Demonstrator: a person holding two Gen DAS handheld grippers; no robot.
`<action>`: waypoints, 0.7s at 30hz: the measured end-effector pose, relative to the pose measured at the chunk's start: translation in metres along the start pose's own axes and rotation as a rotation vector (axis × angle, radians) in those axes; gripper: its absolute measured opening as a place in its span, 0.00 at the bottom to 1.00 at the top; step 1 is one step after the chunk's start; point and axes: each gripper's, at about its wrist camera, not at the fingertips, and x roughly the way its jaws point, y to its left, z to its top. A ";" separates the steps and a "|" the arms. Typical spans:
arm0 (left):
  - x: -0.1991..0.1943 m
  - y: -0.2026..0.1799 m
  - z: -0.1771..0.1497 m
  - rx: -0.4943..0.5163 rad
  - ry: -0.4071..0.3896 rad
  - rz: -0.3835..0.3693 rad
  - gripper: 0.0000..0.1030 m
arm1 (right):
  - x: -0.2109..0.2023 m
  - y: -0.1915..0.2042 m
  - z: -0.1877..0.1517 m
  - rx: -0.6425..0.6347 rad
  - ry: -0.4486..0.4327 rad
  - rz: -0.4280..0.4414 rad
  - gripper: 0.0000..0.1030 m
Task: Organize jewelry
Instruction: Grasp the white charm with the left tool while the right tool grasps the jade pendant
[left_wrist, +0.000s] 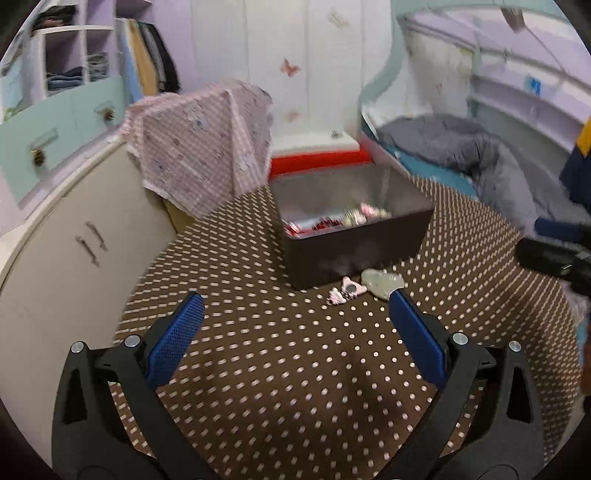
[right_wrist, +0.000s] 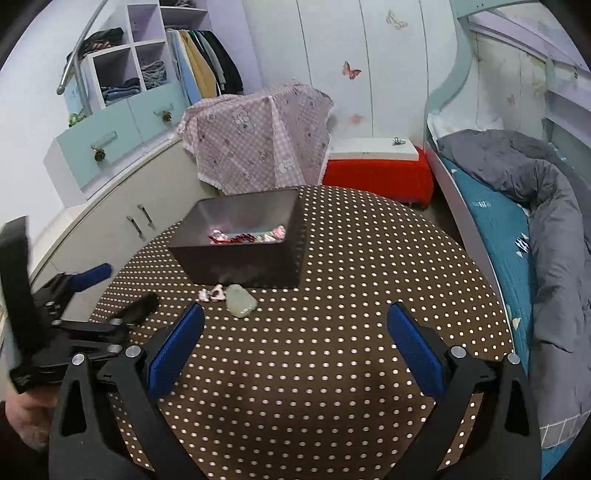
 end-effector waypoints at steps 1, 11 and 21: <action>0.011 -0.003 0.000 0.012 0.024 0.000 0.94 | 0.002 -0.003 -0.001 0.000 0.009 -0.002 0.93; 0.068 -0.004 0.003 -0.009 0.174 -0.094 0.77 | 0.025 -0.012 -0.008 -0.015 0.081 -0.008 0.93; 0.065 0.019 0.001 -0.104 0.147 -0.166 0.30 | 0.056 0.011 -0.005 -0.101 0.139 -0.003 0.93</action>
